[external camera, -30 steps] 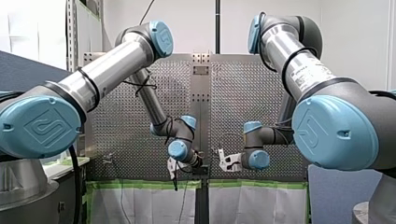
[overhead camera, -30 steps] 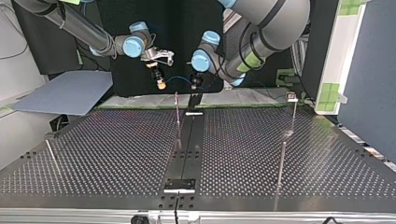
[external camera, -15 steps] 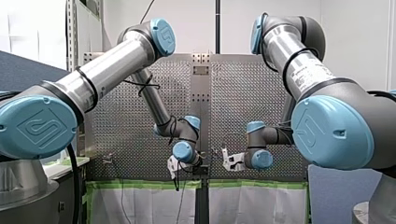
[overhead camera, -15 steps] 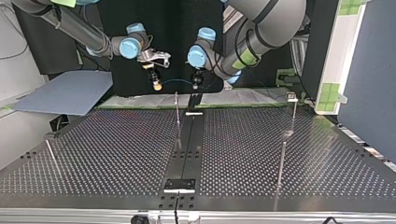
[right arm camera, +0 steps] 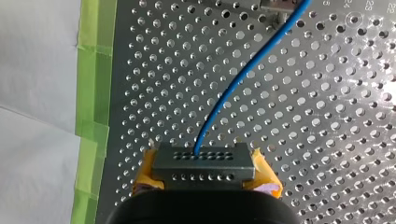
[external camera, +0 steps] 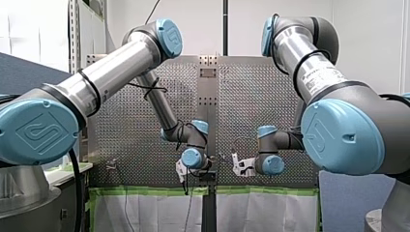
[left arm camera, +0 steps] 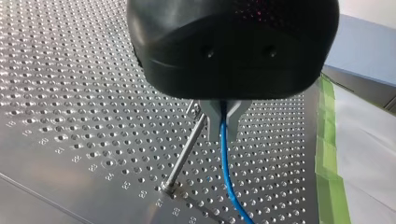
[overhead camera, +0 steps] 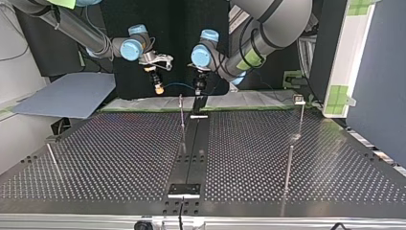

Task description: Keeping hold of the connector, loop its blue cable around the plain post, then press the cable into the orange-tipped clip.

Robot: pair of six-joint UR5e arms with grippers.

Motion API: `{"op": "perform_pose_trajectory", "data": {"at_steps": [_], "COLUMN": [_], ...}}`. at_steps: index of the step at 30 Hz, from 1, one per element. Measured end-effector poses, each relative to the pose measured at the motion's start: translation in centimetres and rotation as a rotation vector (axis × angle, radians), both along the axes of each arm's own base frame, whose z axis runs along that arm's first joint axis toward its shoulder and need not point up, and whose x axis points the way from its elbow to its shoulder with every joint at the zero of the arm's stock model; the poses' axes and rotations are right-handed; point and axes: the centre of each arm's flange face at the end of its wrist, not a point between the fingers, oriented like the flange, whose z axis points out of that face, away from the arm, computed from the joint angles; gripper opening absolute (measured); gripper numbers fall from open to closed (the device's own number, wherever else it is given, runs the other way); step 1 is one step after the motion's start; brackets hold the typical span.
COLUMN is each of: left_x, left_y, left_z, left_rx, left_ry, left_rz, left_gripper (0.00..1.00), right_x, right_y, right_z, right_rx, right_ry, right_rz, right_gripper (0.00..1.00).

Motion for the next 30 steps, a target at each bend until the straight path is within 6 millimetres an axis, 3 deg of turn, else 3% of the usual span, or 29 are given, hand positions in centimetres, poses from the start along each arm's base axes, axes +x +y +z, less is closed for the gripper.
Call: {"op": "perform_pose_trajectory", "data": {"at_steps": [15, 30], "left_x": [0.4, 1.2], "left_y": [0.1, -1.5], "left_z": [0.1, 1.1], "left_rx": [0.035, 0.037], "left_ry": [-0.027, -0.061], "left_rz": [0.005, -0.026], "left_gripper": [0.0, 0.0], "right_x": [-1.3, -2.0], "right_y": [-1.3, -2.3], "right_z": [0.1, 0.4], "right_rx": [-0.014, -0.035], "right_ry": [-0.012, -0.03], "right_rz": [-0.029, -0.033], "right_gripper": [0.0, 0.0]}}
